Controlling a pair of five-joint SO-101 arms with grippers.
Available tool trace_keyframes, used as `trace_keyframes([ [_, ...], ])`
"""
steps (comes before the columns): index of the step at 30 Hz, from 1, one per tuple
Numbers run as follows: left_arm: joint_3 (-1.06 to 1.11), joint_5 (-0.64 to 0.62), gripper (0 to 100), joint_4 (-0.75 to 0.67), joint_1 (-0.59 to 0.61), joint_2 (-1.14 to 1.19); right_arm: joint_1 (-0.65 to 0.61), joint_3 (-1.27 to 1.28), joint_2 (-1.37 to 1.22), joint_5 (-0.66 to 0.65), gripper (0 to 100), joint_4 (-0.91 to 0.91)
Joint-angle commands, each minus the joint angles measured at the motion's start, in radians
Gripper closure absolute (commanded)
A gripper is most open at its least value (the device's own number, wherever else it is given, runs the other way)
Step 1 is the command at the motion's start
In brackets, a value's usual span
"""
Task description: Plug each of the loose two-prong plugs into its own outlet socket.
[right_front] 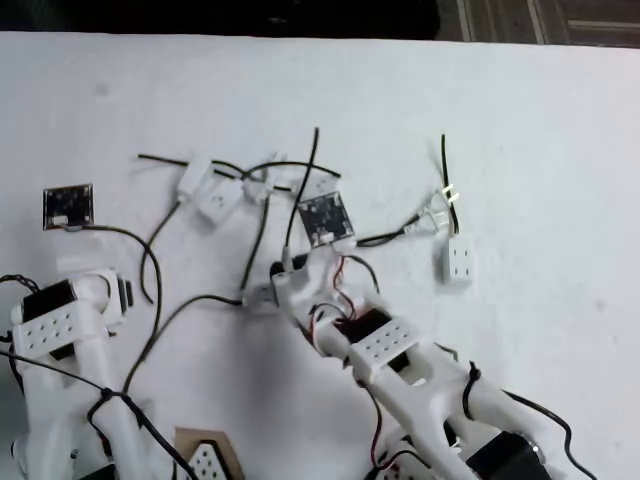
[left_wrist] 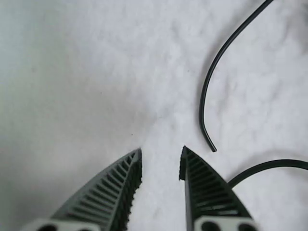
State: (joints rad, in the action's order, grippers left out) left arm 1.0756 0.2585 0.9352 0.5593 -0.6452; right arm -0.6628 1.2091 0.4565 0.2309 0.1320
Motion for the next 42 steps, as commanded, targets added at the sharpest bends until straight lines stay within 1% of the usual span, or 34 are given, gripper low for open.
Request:
trace_keyframes([
  [1,-0.005,0.011,85,-0.015,-0.004,-0.024,0.005,-0.014,0.010,-0.009,98.2,-0.021],
  [12,-0.003,0.011,85,-0.011,-0.004,-0.024,0.005,-0.008,0.018,-0.011,98.2,-0.012],
  [15,-0.012,0.017,85,-0.017,-0.042,-0.030,0.005,-0.005,0.025,-0.011,98.2,-0.001],
  [21,-0.054,0.210,85,-0.107,-0.188,-0.021,0.024,0.003,0.157,-0.005,98.2,0.096],
  [25,-0.123,0.252,85,-0.100,-0.246,0.001,0.033,0.017,0.234,-0.003,98.2,0.156],
  [27,-0.183,0.262,85,-0.068,-0.282,0.070,0.033,0.038,0.262,-0.003,98.2,0.157],
  [30,-0.304,0.298,85,0.011,-0.335,0.257,0.033,0.061,0.294,-0.005,98.2,0.162],
  [33,-0.436,0.301,86,0.095,-0.360,0.461,0.033,0.081,0.318,-0.003,98.2,0.166],
  [36,-0.523,0.302,86,0.146,-0.377,0.622,0.035,0.100,0.349,-0.003,98.2,0.166],
  [39,-0.562,0.299,86,0.160,-0.394,0.708,0.070,0.115,0.384,-0.006,98.2,0.166],
  [42,-0.575,0.295,86,0.199,-0.406,0.713,0.127,0.121,0.415,-0.009,98.2,0.166],
])
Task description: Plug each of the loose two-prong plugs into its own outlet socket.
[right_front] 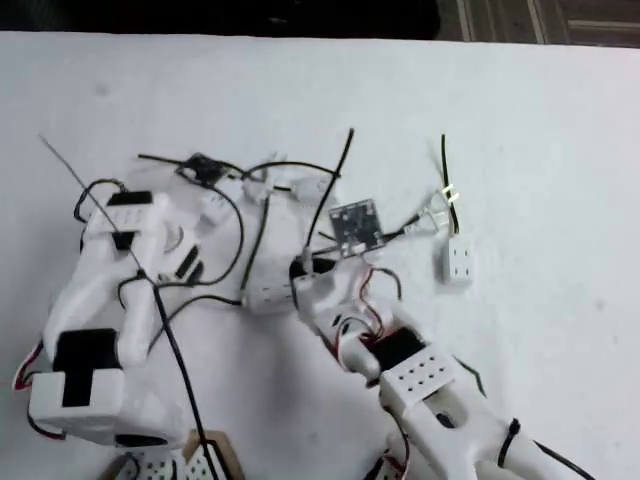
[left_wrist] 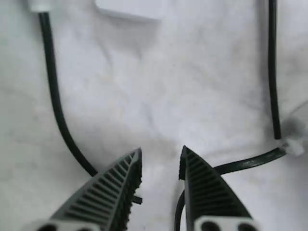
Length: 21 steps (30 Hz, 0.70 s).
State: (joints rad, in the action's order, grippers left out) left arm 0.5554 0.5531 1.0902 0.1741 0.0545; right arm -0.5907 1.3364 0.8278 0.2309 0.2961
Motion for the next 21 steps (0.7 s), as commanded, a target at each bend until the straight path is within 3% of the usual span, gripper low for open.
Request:
trace_keyframes([
  [1,-0.055,-0.002,86,0.061,-0.036,0.018,0.068,-0.005,0.053,-0.009,98.2,0.002],
  [11,0.052,-0.095,89,0.155,-0.226,0.013,0.084,0.008,0.124,-0.011,98.2,0.071],
  [16,0.051,-0.230,89,0.219,-0.337,0.013,0.084,0.008,0.180,-0.011,98.1,0.127],
  [21,0.028,-0.261,89,0.262,-0.363,0.010,0.084,0.008,0.231,-0.011,98.1,0.176],
])
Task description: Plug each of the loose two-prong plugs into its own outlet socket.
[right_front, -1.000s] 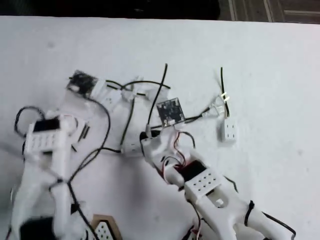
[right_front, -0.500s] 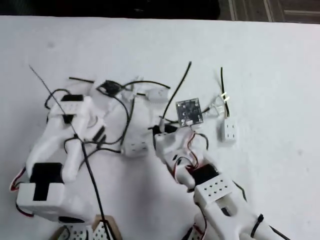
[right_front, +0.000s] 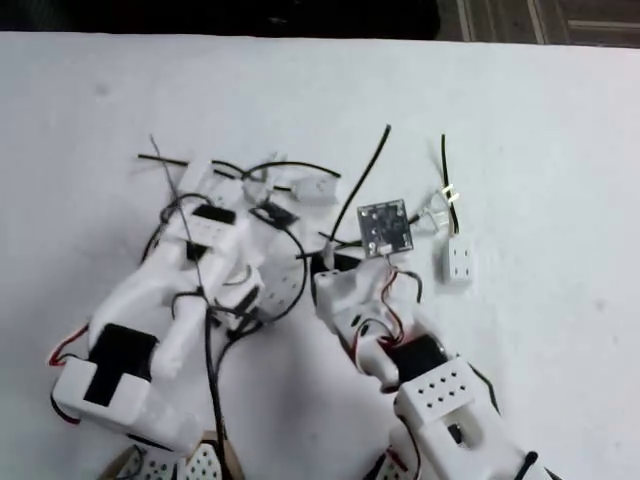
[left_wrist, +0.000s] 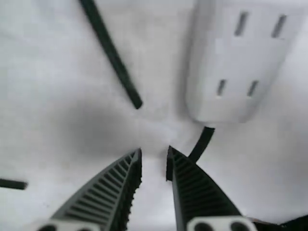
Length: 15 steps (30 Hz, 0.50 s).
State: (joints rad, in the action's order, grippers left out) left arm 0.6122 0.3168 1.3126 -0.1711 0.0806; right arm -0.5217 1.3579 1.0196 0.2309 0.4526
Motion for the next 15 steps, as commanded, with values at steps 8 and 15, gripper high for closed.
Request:
trace_keyframes([
  [8,-0.261,-0.015,89,0.199,0.093,-0.016,0.012,-0.015,0.108,-0.137,98.1,0.110],
  [15,-0.446,-0.025,89,0.259,0.093,-0.064,0.005,-0.018,0.251,-0.140,98.1,0.219],
])
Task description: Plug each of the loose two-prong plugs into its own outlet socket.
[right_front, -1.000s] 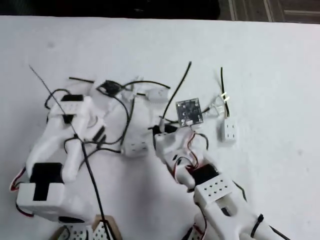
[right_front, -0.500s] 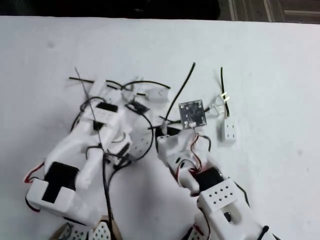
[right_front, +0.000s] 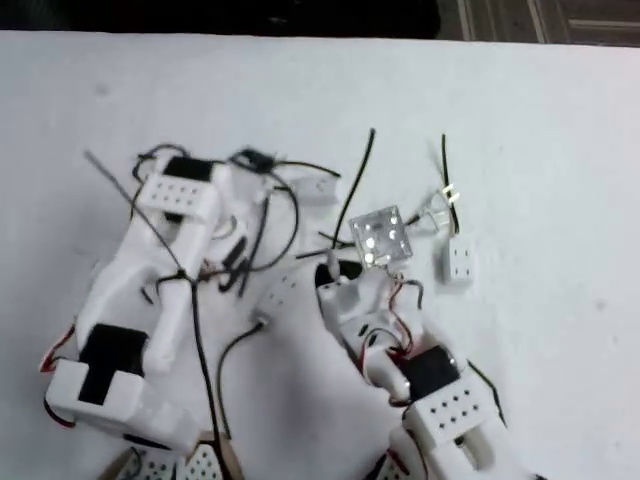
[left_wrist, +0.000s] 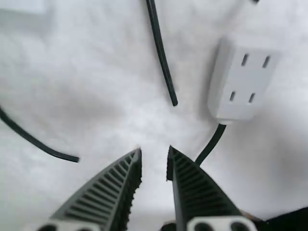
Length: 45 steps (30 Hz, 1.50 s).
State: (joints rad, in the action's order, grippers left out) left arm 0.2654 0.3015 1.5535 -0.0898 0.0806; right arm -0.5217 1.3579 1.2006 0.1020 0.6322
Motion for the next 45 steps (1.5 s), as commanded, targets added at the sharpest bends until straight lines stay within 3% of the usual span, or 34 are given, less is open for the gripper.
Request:
trace_keyframes([
  [1,-0.103,-0.009,89,0.018,0.010,-0.099,0.004,-0.018,0.101,-0.011,98.1,0.059],
  [8,0.011,-0.084,83,-0.040,0.010,-0.479,-0.117,-0.018,0.314,-0.057,98.1,0.209],
  [16,0.295,-0.144,82,-0.226,-0.030,-0.768,-0.249,-0.018,0.360,-0.058,98.1,0.213],
  [23,0.440,-0.203,82,-0.288,-0.119,-0.923,-0.338,-0.018,0.366,-0.058,98.1,0.197],
  [31,0.537,-0.203,82,-0.293,-0.206,-1.092,-0.346,-0.012,0.358,-0.058,98.1,0.139],
  [45,0.554,-0.193,82,-0.284,-0.314,-1.139,-0.346,-0.009,0.357,-0.058,98.1,0.125],
])
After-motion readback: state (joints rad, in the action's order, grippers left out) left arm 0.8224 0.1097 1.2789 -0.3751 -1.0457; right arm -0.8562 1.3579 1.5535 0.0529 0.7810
